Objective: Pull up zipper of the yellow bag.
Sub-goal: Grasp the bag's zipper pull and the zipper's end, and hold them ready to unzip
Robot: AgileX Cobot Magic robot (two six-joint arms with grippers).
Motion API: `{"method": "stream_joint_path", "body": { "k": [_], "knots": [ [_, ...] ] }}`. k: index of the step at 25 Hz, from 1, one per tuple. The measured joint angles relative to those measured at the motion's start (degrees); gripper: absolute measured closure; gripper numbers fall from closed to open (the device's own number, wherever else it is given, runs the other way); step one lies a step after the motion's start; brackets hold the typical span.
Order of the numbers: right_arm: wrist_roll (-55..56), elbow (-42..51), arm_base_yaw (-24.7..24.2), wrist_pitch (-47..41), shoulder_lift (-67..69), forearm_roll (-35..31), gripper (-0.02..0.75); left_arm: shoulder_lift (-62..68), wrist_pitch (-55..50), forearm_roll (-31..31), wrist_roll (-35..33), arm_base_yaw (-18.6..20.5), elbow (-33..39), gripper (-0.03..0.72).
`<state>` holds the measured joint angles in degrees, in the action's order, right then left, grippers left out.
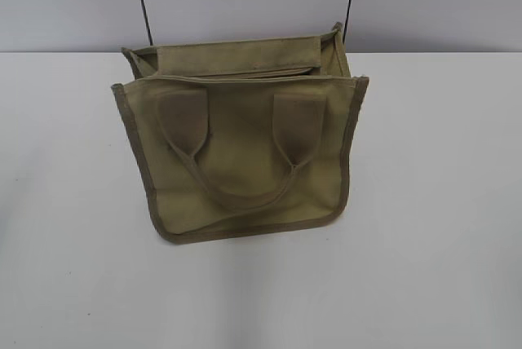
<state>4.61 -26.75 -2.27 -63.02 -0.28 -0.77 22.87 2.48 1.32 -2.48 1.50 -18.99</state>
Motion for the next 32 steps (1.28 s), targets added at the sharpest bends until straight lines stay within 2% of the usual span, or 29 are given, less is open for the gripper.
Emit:
{"method": "stream_joint_path", "body": {
  "k": [3,7,13,18,21,25,32],
  "knots": [
    [0.0,0.0,0.0,0.0,0.0,0.0,0.184,10.24,11.43,0.0,0.0,0.0,3.13,0.173],
    [0.0,0.0,0.0,0.0,0.0,0.0,0.184,24.14,23.03,-0.28,0.0,-0.24,3.72,0.207],
    [0.0,0.0,0.0,0.0,0.0,0.0,0.184,43.83,39.6,-6.51,0.63,-4.66,3.72,0.229],
    [0.0,0.0,0.0,0.0,0.0,0.0,0.184,58.94,50.19,-15.72,4.26,-5.51,3.72,0.233],
    [0.0,0.0,0.0,0.0,0.0,0.0,0.184,66.3,58.46,-23.59,5.16,-5.51,3.67,0.25],
    [0.0,0.0,0.0,0.0,0.0,0.0,0.184,75.24,64.31,-33.96,5.28,-5.51,3.46,0.265],
    [0.0,0.0,0.0,0.0,0.0,0.0,0.184,87.33,66.39,-42.18,5.41,-5.51,-0.25,0.312]
  ]
}}
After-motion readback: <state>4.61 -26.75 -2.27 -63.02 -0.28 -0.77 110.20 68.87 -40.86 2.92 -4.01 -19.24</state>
